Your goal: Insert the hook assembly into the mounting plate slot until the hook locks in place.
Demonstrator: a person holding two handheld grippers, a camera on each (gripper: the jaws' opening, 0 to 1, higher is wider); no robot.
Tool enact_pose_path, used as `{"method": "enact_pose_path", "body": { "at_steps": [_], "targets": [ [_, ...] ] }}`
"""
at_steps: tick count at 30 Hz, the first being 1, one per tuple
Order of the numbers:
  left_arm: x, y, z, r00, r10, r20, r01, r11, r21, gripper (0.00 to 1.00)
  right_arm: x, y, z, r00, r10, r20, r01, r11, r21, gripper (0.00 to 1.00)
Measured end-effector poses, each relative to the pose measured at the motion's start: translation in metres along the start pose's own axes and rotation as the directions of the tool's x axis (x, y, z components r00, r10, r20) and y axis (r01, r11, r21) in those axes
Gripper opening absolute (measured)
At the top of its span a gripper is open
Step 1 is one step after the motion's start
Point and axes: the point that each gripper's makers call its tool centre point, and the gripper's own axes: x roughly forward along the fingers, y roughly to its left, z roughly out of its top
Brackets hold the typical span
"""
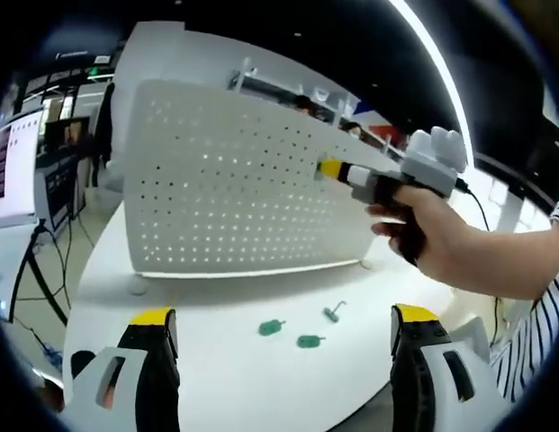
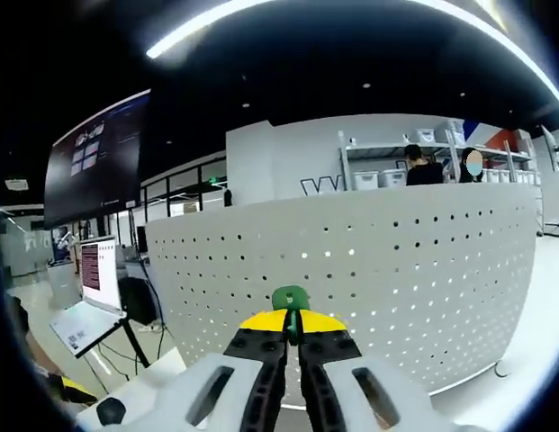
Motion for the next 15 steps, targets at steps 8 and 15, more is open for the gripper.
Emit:
{"method": "enact_pose_path", "body": {
  "at_steps": [8, 15],
  "targets": [
    [0.002, -0.002, 0.003, 1.000, 0.000, 0.005, 0.000, 1.000, -0.008, 1.00, 0.011, -0.012, 0.011, 0.999, -0.031, 0.027, 0.031, 1.000, 0.000, 0.00],
    [0.007, 0.000, 0.003, 1.000, -0.001, -0.013, 0.001, 1.000, -0.007, 1.00, 0.023, -0.025, 0.012, 0.997, -0.063, 0.034, 0.063, 0.998, -0.003, 0.00]
  ]
}}
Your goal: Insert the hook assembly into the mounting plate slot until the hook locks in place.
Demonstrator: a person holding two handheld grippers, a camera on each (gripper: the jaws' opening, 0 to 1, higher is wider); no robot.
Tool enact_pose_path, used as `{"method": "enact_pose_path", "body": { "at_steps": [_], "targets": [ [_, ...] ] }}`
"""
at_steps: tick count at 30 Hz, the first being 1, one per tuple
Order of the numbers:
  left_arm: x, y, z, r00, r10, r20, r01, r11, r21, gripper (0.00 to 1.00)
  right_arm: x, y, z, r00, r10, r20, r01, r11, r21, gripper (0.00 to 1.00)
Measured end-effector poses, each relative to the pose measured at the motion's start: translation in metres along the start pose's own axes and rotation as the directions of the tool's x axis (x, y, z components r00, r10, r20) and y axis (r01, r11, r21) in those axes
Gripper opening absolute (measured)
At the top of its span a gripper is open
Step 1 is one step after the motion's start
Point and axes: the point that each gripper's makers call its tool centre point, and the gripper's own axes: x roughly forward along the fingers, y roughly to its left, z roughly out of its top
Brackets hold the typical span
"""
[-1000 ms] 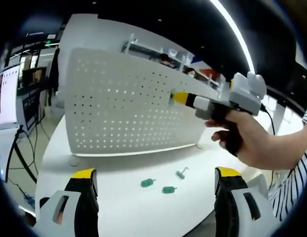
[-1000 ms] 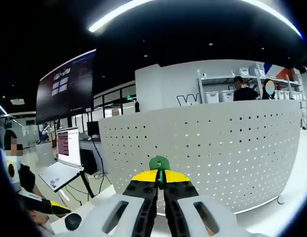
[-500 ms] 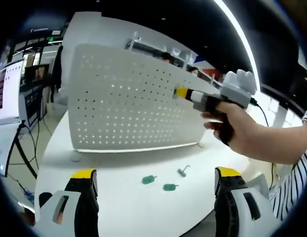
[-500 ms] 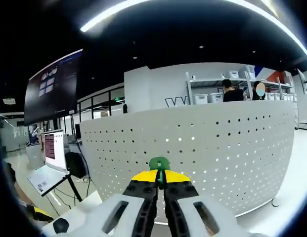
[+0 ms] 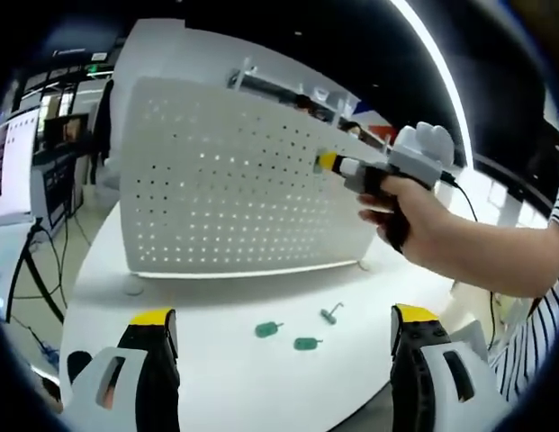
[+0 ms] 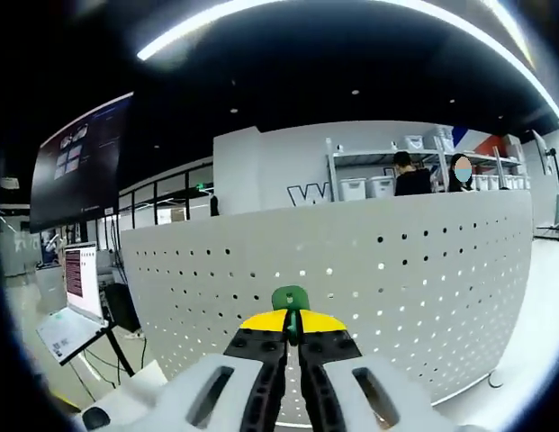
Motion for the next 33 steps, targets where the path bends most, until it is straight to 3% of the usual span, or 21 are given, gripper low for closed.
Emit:
{"method": "enact_pose_path", "body": {
  "at_steps": [11, 33],
  "targets": [
    [0.001, 0.004, -0.007, 1.000, 0.006, -0.019, -0.007, 1.000, -0.009, 1.00, 0.023, -0.015, 0.025, 0.995, -0.036, 0.088, 0.036, 0.999, 0.002, 0.00],
    [0.006, 0.013, -0.008, 0.999, 0.013, -0.043, -0.014, 1.000, -0.014, 1.00, 0.037, -0.026, 0.034, 0.990, -0.065, 0.124, 0.064, 0.998, 0.016, 0.00]
  ]
}}
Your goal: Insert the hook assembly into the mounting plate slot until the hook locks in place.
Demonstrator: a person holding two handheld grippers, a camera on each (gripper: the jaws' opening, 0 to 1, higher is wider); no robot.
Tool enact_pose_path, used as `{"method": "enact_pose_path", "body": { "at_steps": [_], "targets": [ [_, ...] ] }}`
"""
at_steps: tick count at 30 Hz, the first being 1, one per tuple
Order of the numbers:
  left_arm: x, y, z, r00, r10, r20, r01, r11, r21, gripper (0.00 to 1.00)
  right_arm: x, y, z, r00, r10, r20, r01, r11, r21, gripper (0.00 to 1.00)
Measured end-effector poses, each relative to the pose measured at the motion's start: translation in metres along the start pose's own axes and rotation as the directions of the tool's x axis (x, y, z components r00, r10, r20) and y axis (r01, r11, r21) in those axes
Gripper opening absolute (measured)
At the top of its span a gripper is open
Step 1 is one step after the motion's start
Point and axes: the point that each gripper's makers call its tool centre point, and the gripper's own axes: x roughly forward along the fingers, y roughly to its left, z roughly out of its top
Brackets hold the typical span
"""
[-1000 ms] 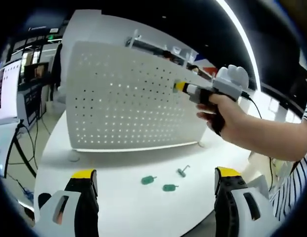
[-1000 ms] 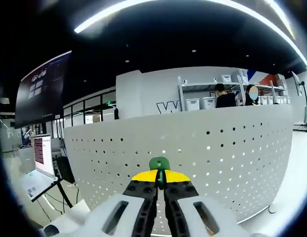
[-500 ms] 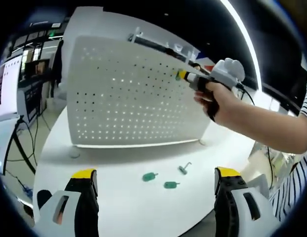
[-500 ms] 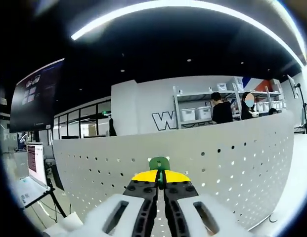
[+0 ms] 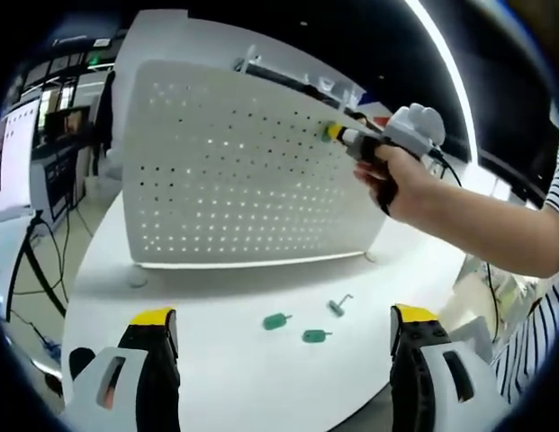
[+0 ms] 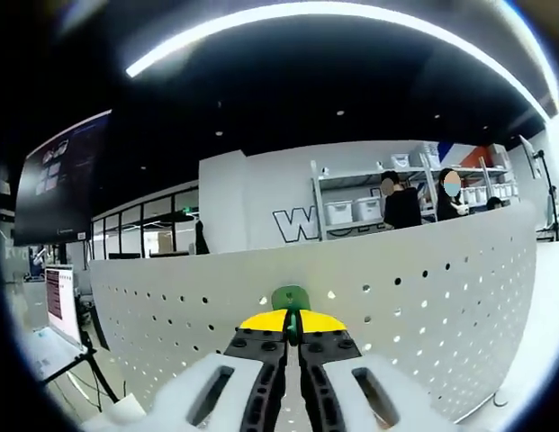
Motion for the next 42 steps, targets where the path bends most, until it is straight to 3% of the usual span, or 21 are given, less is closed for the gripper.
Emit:
{"method": "enact_pose_path", "body": {
  "at_steps": [12, 29, 35, 42],
  "targets": [
    [-0.004, 0.015, 0.003, 0.999, 0.041, 0.010, -0.041, 0.999, -0.014, 0.97, 0.003, -0.004, -0.007, 1.000, -0.015, -0.002, 0.015, 1.000, 0.017, 0.00],
    [-0.002, 0.012, -0.005, 0.999, 0.030, -0.012, -0.031, 0.999, -0.026, 0.98, 0.007, -0.006, -0.007, 0.998, -0.043, -0.050, 0.043, 0.999, -0.002, 0.01],
    [-0.007, 0.017, -0.008, 0.999, 0.053, -0.010, -0.054, 0.998, -0.032, 0.99, 0.006, -0.004, -0.007, 0.997, -0.044, -0.070, 0.045, 0.999, 0.014, 0.05],
    [-0.010, 0.010, -0.008, 0.999, 0.047, 0.008, -0.046, 0.997, -0.063, 0.99, 0.005, 0.006, -0.006, 0.996, -0.029, -0.084, 0.033, 0.999, 0.043, 0.16]
  ]
}}
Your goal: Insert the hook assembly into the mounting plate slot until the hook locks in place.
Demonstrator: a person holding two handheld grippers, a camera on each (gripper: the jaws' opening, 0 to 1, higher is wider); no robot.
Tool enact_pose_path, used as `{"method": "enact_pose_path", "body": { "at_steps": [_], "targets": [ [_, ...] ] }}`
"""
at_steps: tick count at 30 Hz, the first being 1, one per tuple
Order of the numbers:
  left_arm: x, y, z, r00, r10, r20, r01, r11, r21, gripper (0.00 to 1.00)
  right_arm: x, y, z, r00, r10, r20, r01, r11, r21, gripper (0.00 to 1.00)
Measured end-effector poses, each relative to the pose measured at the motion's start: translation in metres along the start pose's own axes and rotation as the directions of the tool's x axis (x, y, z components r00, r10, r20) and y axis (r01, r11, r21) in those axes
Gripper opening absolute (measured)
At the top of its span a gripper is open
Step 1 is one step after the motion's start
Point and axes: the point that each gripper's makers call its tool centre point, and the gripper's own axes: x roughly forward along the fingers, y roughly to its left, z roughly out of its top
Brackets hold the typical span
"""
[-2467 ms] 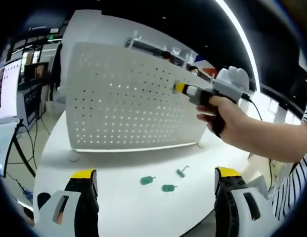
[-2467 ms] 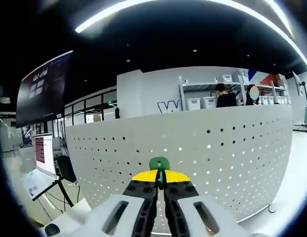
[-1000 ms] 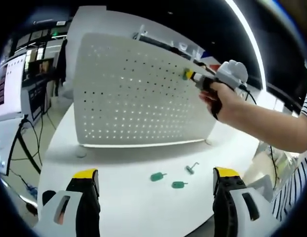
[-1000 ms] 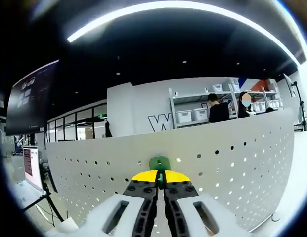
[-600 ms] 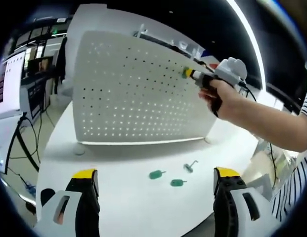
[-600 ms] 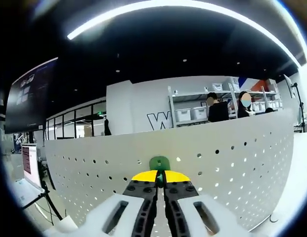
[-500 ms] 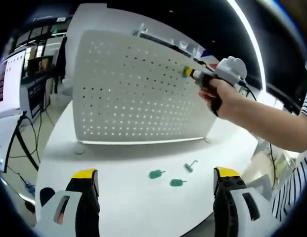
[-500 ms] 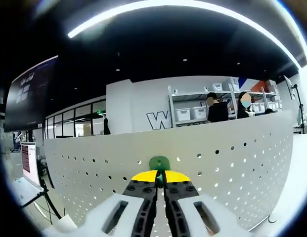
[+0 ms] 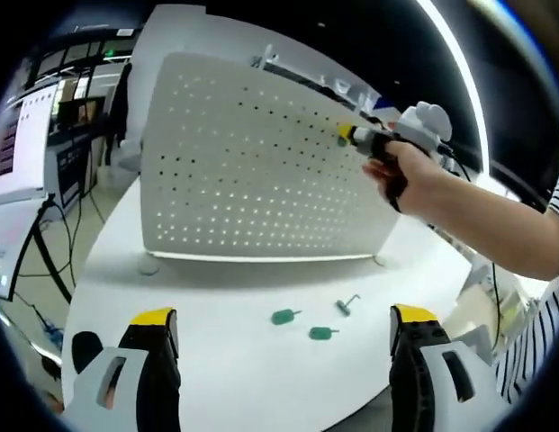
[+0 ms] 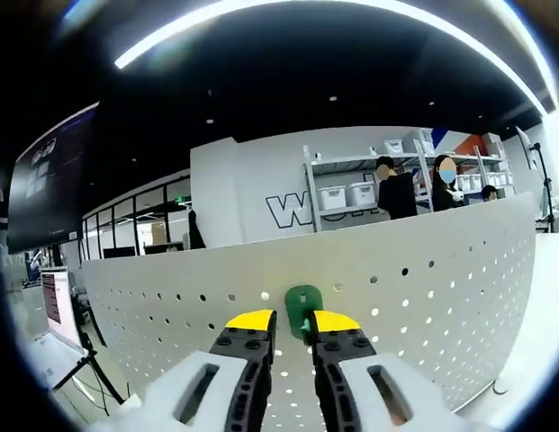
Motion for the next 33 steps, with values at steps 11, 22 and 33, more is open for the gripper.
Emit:
{"method": "enact_pose_path", "body": {
  "at_steps": [11, 22, 33],
  "targets": [
    [-0.004, -0.004, -0.024, 0.998, -0.008, -0.066, 0.008, 1.000, -0.009, 1.00, -0.004, 0.001, 0.002, 0.999, 0.026, -0.045, -0.026, 1.000, -0.002, 0.25],
    [-0.004, -0.002, -0.031, 0.996, 0.002, -0.087, -0.002, 1.000, -0.003, 1.00, -0.020, 0.014, 0.025, 0.987, 0.146, -0.062, -0.149, 0.988, -0.047, 0.28],
    [-0.006, -0.017, -0.045, 0.991, -0.019, -0.131, 0.020, 1.000, 0.007, 1.00, -0.056, 0.021, 0.030, 0.949, 0.289, -0.124, -0.306, 0.941, -0.142, 0.30]
  ]
}}
